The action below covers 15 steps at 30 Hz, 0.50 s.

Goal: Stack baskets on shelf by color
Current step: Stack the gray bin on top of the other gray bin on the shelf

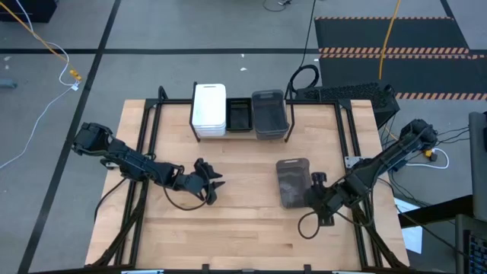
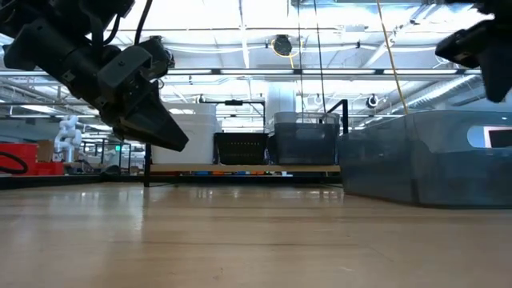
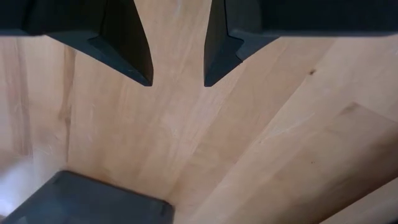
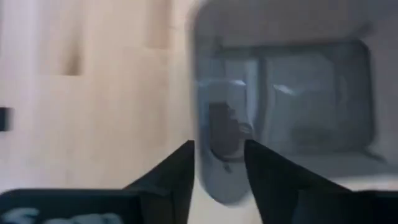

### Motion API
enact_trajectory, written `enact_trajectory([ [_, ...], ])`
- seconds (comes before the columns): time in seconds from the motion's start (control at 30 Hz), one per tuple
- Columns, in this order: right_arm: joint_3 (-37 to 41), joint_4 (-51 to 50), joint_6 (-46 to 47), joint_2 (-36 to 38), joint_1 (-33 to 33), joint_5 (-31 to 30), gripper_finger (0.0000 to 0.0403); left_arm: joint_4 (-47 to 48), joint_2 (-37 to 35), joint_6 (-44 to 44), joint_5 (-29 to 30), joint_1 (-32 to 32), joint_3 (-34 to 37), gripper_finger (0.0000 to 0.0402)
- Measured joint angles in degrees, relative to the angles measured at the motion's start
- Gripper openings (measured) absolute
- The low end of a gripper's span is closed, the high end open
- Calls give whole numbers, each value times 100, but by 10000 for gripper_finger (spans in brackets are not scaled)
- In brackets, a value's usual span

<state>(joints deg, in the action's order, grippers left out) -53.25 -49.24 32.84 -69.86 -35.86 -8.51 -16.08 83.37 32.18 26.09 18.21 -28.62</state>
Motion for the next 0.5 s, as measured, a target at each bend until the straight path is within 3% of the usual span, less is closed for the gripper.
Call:
enact_trajectory([
  [0.13,48,482,-223,-58,-11,309,161,1,0,-13,0,27,0,145],
  [0.3,515,516,107,-80,-4,415,164,44,0,-13,7,73,0,145],
  [0.4,783,617,321,-80,12,451,150,94,0,11,7,77,0,145],
  [0.5,948,910,228,-82,68,849,107,123,0,97,7,75,0,145],
])
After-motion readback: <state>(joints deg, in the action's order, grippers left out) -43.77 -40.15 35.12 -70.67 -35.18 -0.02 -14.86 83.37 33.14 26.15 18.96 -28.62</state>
